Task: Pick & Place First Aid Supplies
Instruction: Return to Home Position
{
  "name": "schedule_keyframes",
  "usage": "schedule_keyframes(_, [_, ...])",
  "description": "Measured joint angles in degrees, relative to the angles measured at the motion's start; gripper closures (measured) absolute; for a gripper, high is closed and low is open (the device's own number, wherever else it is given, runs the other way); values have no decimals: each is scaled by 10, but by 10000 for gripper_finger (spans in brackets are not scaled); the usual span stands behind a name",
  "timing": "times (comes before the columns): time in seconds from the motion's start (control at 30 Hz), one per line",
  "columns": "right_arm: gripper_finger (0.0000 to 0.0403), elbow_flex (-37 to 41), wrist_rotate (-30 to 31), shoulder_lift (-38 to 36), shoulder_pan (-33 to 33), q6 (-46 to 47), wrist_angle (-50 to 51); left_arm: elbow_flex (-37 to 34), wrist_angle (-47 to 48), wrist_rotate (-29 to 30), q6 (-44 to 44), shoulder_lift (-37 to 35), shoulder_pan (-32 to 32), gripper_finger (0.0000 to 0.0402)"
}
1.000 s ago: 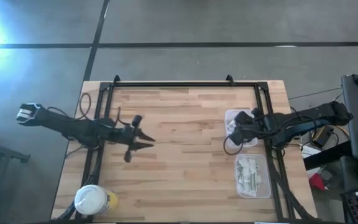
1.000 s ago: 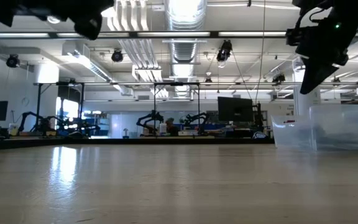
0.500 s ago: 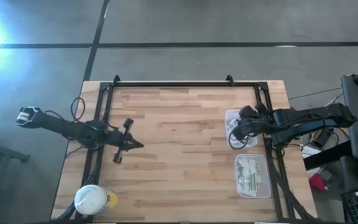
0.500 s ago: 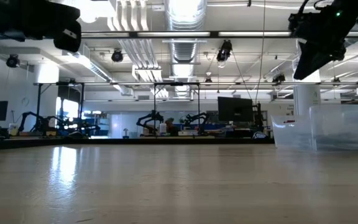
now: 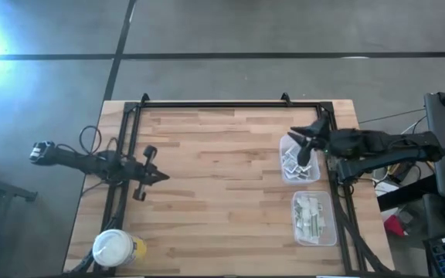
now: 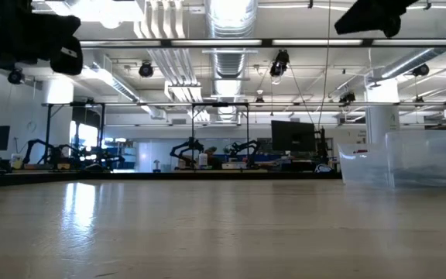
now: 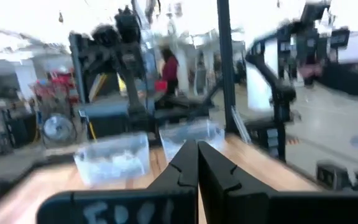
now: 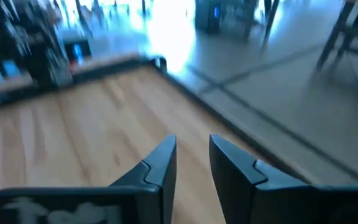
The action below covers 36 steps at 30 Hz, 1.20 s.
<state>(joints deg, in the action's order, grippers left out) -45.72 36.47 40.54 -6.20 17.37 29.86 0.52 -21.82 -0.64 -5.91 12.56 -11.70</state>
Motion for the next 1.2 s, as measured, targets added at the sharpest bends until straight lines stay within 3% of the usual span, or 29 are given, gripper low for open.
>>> schedule_keyframes(0.27, [327,23,35,-79,0,-49,-31,0,44,8,-22,-70,4,400])
schedule_keyframes(0.4, [333,90,107,-142,0,-49,-54,0,59,32,-28,-90,4,401])
schedule_keyframes(0.47, [335,132,114,-177,0,-58,-93,0,67,43,-33,-97,4,401])
schedule_keyframes(0.67, [333,236,-31,-274,0,-128,-199,5,85,51,-32,-105,4,401])
schedule_keyframes(0.93, [334,317,-250,-367,0,-193,-217,6,78,51,-27,-105,4,401])
schedule_keyframes(1.2, [337,367,-256,-402,0,-222,-221,5,75,47,-25,-105,4,401])
